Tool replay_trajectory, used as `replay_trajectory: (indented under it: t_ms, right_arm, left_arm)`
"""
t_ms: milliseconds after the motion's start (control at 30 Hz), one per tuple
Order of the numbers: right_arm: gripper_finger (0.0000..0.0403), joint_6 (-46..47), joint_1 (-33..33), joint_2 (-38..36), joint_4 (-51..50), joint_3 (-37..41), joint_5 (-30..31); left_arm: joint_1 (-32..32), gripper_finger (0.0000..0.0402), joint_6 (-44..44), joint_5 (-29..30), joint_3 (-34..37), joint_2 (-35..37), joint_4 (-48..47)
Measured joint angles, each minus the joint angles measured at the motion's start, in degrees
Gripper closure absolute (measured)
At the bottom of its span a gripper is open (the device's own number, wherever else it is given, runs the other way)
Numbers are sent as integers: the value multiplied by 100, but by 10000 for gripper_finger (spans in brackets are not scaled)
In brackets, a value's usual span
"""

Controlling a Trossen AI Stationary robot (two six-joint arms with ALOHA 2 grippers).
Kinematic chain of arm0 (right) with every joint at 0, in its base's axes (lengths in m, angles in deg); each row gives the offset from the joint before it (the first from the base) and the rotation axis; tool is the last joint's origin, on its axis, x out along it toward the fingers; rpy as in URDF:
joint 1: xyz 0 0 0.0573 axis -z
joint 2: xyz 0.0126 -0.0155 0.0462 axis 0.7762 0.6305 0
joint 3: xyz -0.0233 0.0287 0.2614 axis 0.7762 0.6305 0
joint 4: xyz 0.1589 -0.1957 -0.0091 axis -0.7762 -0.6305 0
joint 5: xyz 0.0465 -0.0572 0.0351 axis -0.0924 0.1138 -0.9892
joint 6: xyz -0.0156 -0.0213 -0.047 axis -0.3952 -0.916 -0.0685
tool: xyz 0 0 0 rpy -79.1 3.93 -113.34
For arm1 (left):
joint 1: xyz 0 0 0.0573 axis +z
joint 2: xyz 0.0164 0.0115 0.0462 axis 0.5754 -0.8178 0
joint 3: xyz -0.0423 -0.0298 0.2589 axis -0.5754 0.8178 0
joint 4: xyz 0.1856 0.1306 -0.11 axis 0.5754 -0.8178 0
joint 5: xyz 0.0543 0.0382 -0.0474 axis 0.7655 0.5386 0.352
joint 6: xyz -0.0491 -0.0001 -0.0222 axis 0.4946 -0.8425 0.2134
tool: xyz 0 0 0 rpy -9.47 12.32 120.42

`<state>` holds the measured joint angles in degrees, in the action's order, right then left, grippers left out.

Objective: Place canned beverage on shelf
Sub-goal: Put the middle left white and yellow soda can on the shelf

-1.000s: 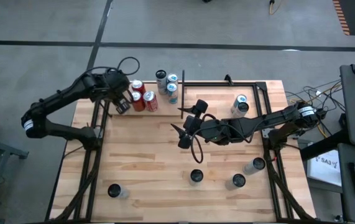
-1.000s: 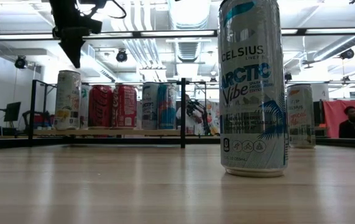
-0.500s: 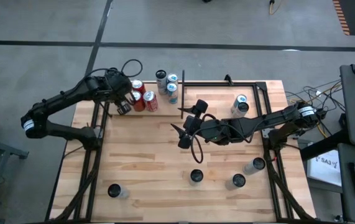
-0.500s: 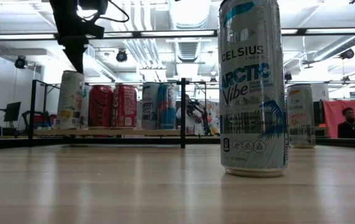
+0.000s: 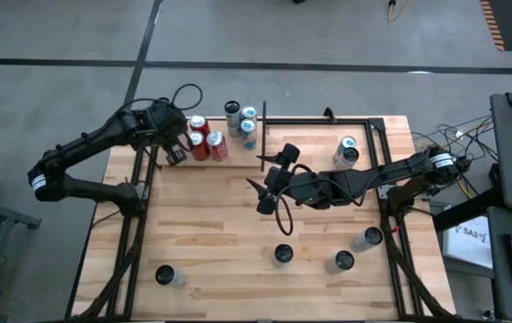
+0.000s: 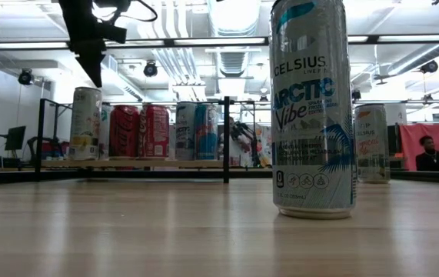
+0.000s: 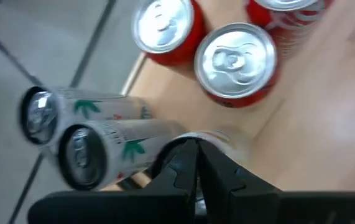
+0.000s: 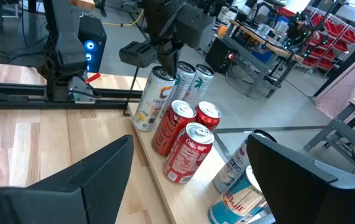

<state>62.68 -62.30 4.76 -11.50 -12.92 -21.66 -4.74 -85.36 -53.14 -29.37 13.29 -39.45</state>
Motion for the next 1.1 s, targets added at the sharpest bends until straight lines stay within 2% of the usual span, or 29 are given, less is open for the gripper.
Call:
replay_trajectory:
  t_ms: [67,200,333,467,767,1100]
  right_arm:
    - [99,0,-1,0,-3,0,0]
    - [99,-17,-1,0,-22,0,0]
    - [99,-64,-1,0,-30,0,0]
    - [99,-59,-1,0,-122,-2,0]
    - [99,-52,-1,2,-345,-2,-2]
    - [99,-103,-1,2,-339,-2,-2]
  left_arm:
    - [-2,401,55,239,-58,7,-97]
    - [-9,401,136,204,-421,7,-732]
    - [-7,401,42,-558,-683,-2,-1519]
    - [-9,401,-207,-1266,-576,51,-1579]
    - [-4,402,-213,-660,-98,-54,-1455]
    - [0,402,-54,-55,-85,-80,-1184]
